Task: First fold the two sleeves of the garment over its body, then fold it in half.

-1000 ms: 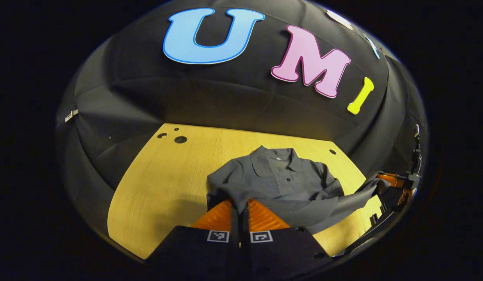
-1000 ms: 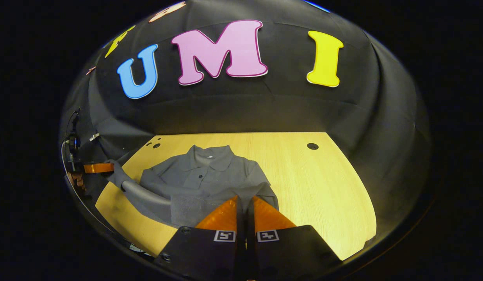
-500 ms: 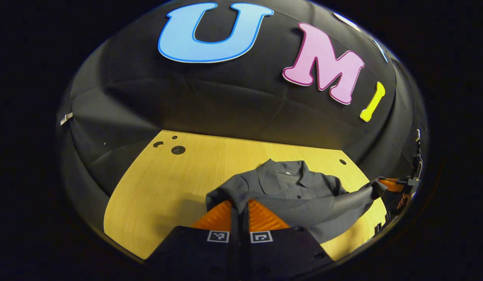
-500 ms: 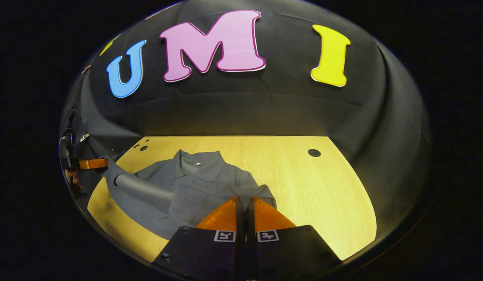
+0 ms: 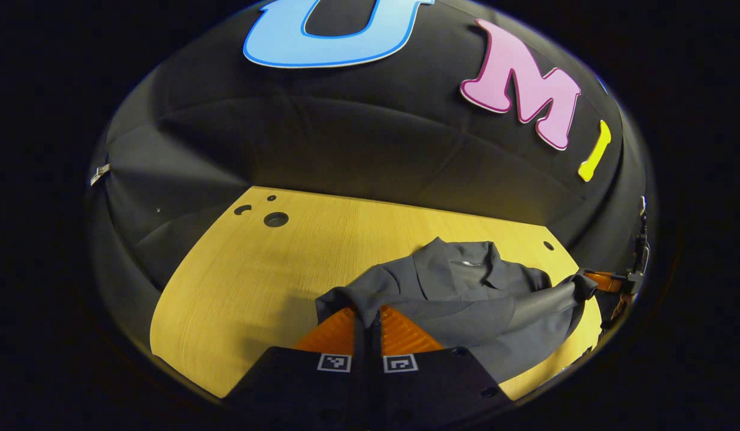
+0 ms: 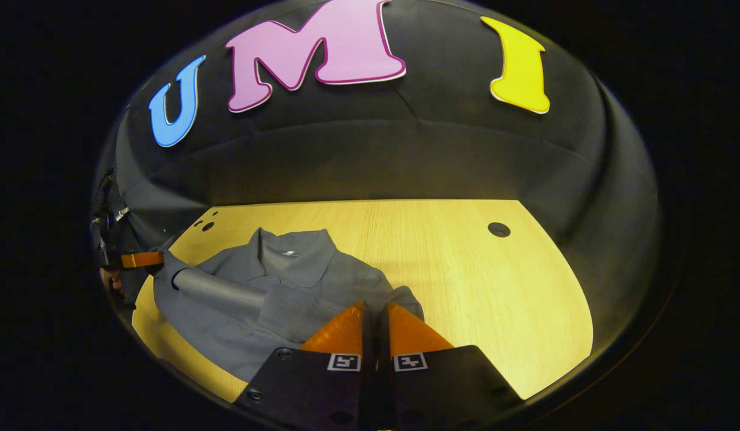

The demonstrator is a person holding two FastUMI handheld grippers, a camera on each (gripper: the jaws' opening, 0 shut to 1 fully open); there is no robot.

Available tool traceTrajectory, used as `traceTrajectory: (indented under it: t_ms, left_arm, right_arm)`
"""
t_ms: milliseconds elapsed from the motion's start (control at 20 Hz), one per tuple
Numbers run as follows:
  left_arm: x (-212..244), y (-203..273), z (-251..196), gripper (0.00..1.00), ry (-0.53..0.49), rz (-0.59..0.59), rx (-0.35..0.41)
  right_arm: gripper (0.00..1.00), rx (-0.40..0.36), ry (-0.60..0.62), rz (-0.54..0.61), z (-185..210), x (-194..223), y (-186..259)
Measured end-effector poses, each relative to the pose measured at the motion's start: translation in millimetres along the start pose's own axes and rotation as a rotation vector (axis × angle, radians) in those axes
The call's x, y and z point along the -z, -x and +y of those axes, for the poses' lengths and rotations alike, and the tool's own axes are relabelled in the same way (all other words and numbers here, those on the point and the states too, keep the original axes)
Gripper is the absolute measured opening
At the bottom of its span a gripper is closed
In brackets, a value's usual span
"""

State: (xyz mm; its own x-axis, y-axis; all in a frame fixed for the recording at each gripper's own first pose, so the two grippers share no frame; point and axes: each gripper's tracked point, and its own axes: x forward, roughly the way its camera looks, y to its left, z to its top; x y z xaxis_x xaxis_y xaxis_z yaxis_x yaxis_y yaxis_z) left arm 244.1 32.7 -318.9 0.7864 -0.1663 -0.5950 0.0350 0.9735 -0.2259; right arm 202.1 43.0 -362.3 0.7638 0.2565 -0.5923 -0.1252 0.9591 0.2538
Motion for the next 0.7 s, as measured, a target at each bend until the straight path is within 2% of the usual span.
traceTrajectory:
  t_ms: [250, 300, 350, 400, 450, 700]
  left_arm:
    - [7.7, -33.4, -0.8, 0.05, -0.022, 0.021, -0.047]
    - [10.7, -40.8, 0.1, 0.02, -0.032, 0.032, -0.053]
    - [14.8, -46.0, 1.0, 0.05, -0.045, 0.045, -0.059]
    - [18.1, -51.1, 1.6, 0.02, -0.052, 0.057, -0.063]
    - [21.0, -57.3, 2.0, 0.05, -0.056, 0.066, -0.063]
    - [45.0, -79.5, 8.8, 0.06, -0.052, 0.134, -0.086]
  right_arm:
    - [0.05, 0.03, 0.011, 0.036, -6.3, 15.6, -28.5]
    - [0.05, 0.032, 0.013, 0.042, -7.8, 17.8, -33.7]
    - [0.05, 0.034, 0.012, 0.048, -8.0, 20.1, -37.9]
    - [0.05, 0.033, 0.005, 0.054, -9.0, 23.0, -43.1]
    - [0.05, 0.033, -0.001, 0.063, -10.3, 26.6, -47.4]
    - [0.05, 0.042, 0.017, 0.109, -12.0, 48.1, -70.8]
